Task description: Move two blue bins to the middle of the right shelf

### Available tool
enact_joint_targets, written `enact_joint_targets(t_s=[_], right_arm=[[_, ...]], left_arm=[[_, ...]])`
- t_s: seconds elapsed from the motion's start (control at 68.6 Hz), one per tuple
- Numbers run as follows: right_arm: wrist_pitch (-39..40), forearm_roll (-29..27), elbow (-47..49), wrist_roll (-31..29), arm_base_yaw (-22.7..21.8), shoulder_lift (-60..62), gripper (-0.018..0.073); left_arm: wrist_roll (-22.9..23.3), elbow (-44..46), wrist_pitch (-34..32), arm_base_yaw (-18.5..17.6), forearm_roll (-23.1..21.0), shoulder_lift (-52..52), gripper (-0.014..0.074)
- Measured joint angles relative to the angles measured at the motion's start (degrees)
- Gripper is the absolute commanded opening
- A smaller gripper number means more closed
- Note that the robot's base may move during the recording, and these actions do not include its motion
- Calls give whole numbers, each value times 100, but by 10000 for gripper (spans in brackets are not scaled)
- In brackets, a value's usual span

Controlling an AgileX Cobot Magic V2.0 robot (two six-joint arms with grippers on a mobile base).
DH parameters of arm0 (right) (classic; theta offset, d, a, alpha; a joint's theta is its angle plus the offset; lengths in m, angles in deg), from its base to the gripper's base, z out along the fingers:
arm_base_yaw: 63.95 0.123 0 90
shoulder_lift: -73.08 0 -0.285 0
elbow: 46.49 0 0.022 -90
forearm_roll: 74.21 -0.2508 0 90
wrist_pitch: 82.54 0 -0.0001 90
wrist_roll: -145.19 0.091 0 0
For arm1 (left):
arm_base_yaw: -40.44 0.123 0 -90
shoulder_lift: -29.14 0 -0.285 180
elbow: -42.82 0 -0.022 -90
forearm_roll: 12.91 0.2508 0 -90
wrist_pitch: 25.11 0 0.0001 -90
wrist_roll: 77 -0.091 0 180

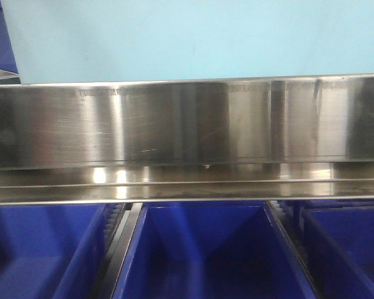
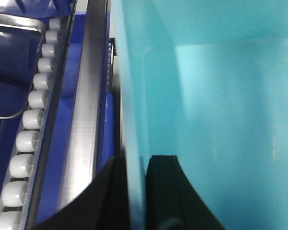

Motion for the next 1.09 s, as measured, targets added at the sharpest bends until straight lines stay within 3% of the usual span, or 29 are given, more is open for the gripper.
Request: enact_joint_targets(t_s=[0.204, 0.423, 0.597, 0.772, 1.093], right_arm=[[11, -54, 48, 0, 10, 0, -162], [-111, -109, 360, 3, 33, 0, -162], [-392, -97, 501, -17, 33, 0, -162], [-436, -146, 505, -27, 45, -4, -162], [-436, -432, 514, -89, -165, -170, -162]], left_arm=[[-365, 530, 395, 0, 0, 15, -111], [-399, 655, 597, 0, -41, 15, -111], [-412, 752, 597, 218, -565, 118, -111], [-812, 965, 575, 603, -1159, 374, -111], [-1002, 1027, 587, 675, -1304, 442, -111]])
